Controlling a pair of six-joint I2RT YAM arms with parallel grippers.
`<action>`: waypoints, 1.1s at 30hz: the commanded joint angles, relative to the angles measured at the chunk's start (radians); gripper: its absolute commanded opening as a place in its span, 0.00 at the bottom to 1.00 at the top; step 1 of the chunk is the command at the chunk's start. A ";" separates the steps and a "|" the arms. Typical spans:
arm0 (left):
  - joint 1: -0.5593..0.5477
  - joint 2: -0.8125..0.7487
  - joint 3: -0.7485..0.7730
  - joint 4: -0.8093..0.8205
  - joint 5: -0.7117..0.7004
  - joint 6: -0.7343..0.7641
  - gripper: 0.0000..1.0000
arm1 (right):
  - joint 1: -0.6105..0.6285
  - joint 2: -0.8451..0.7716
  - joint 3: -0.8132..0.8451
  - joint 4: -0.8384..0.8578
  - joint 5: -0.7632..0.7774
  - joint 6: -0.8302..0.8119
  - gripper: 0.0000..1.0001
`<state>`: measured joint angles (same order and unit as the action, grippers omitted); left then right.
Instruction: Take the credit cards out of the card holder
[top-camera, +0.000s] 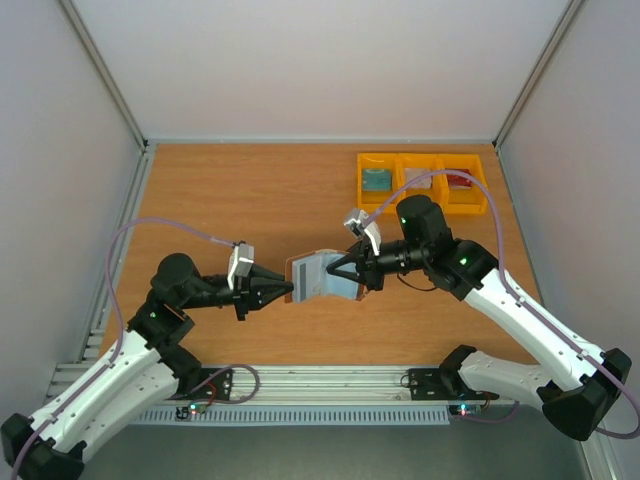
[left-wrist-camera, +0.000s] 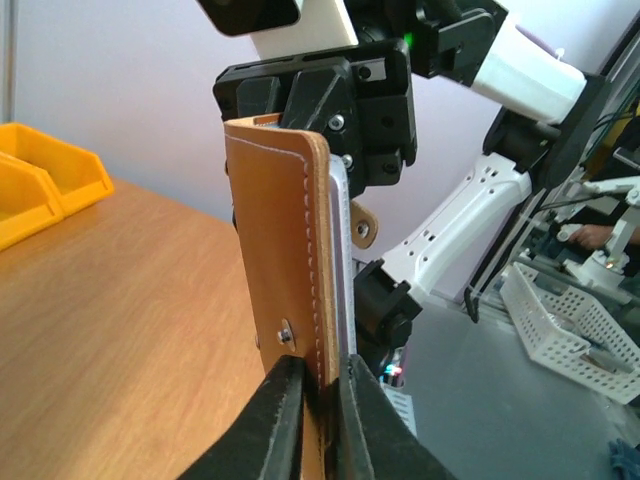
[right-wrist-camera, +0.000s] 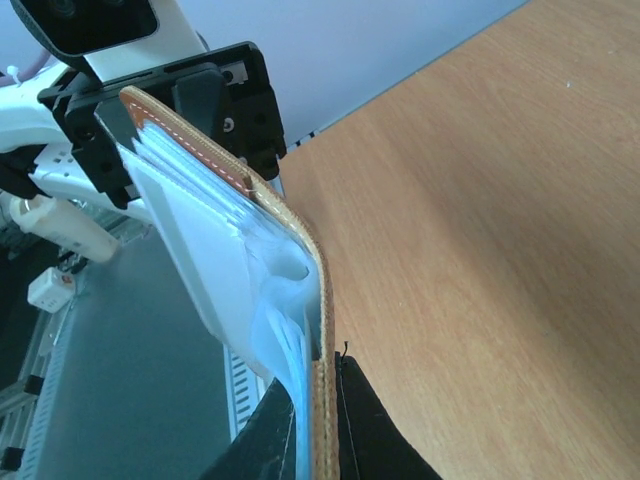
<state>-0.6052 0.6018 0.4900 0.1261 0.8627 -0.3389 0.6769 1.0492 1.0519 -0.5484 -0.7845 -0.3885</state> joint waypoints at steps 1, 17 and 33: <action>0.004 -0.005 0.010 0.064 0.035 0.000 0.06 | -0.002 -0.022 0.030 -0.002 -0.005 -0.022 0.01; -0.011 0.028 0.012 0.073 -0.001 -0.009 0.20 | -0.002 0.007 0.036 0.018 -0.025 -0.001 0.01; -0.025 0.039 -0.004 0.099 -0.029 -0.020 0.00 | -0.001 -0.001 0.033 0.051 -0.158 0.010 0.01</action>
<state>-0.6224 0.6353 0.4900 0.1482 0.8371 -0.3485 0.6674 1.0554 1.0588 -0.5602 -0.8143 -0.3862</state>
